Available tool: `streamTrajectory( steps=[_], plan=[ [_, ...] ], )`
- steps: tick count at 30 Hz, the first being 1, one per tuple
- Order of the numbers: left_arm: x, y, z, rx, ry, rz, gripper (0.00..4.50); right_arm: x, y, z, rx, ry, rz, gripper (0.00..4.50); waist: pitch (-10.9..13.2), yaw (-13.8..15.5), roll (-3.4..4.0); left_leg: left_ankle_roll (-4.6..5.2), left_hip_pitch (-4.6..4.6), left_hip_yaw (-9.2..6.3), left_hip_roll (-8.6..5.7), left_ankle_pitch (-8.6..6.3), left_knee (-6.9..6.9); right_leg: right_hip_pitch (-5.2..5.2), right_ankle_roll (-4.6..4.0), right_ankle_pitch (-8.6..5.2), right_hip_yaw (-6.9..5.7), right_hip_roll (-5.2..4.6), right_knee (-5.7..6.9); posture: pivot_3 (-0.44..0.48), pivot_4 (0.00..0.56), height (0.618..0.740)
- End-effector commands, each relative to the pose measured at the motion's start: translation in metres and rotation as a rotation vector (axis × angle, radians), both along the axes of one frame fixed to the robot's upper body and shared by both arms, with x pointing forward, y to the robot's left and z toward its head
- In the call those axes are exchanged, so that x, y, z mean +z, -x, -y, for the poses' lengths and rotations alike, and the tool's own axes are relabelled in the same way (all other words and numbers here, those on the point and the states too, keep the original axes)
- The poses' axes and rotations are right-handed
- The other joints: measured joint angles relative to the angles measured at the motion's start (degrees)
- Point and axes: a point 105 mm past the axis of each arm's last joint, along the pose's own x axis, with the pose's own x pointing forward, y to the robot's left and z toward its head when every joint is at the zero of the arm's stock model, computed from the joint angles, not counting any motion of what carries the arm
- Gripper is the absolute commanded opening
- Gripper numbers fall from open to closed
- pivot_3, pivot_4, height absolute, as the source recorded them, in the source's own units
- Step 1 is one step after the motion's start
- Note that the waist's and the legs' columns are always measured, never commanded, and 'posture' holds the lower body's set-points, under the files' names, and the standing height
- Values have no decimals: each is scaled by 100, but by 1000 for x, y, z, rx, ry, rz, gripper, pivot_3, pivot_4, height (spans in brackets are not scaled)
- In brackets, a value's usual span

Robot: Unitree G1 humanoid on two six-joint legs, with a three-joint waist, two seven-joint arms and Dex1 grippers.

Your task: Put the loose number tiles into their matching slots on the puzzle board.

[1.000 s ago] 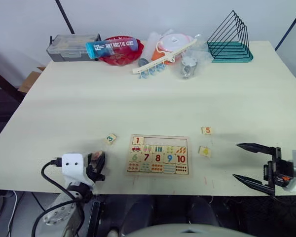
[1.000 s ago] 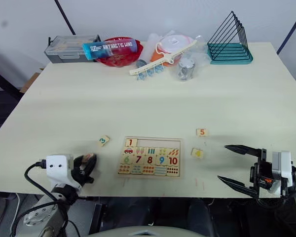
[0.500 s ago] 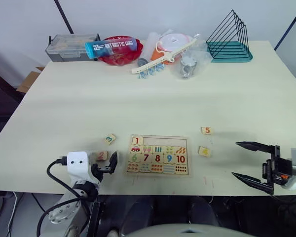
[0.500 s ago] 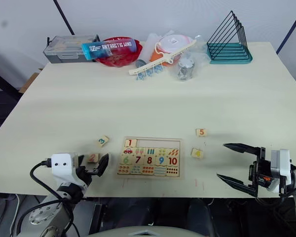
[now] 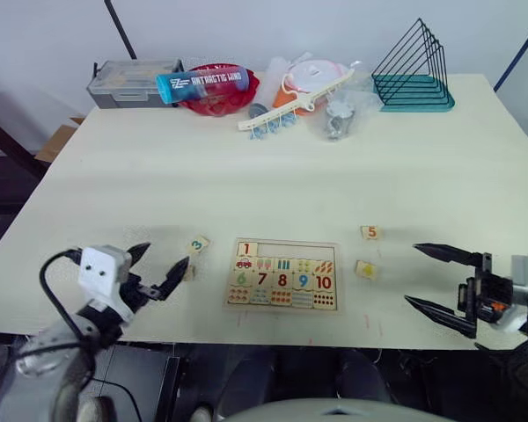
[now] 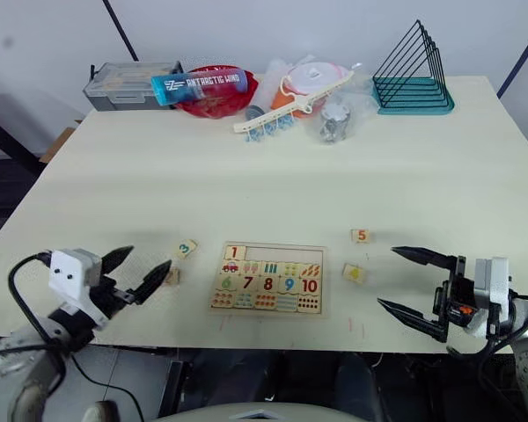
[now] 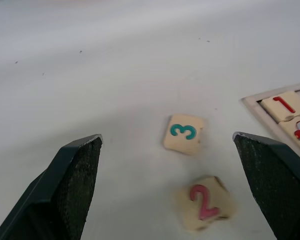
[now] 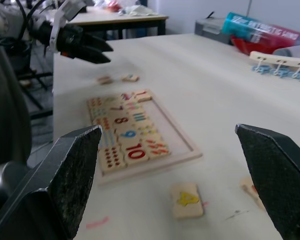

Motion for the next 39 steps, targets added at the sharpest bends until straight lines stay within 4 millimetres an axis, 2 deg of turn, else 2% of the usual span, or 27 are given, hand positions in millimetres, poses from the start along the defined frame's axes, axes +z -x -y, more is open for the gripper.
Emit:
streamTrajectory(
  steps=[1,10,13,17,19,30,39],
  plan=[
    [12,-8,-11,-122,-45,31,4450,14,3,-6,21,-10,28,4500,1,8,0,0,-1,-3,0,0,0,-1,0,0,-4,2,0,0,150,740],
    [10,-18,-18,-414,-94,-27,4450,11,10,-5,19,35,30,4500,4,-13,4,11,-5,27,10,7,-12,-1,-4,0,-22,-3,-1,0,150,740],
    [9,-14,-18,-580,-164,-49,4450,10,10,-4,8,36,26,4500,4,-23,3,13,-5,49,20,7,-15,1,-8,-3,-26,1,1,0,150,740],
    [8,-16,-25,-692,-259,-64,4450,6,11,-3,10,58,26,4500,4,-32,4,15,-10,79,29,8,-15,3,-15,-7,-42,5,1,0,150,740],
    [1,-10,-28,-806,-331,-130,4450,6,10,-2,8,64,29,4500,4,-73,4,15,-11,79,30,8,-15,3,-16,-7,-42,8,1,0,150,740],
    [-24,-22,-28,-982,-475,-222,4450,7,9,2,12,94,45,4500,5,-145,1,18,-9,107,35,10,-25,2,-25,-13,-48,6,3,0,150,740],
    [-30,-24,-24,-1038,-504,-207,4450,8,11,4,1,104,51,4500,4,-143,4,21,4,107,35,10,-23,2,-24,-13,-36,16,22,0,150,740]
  ],
)
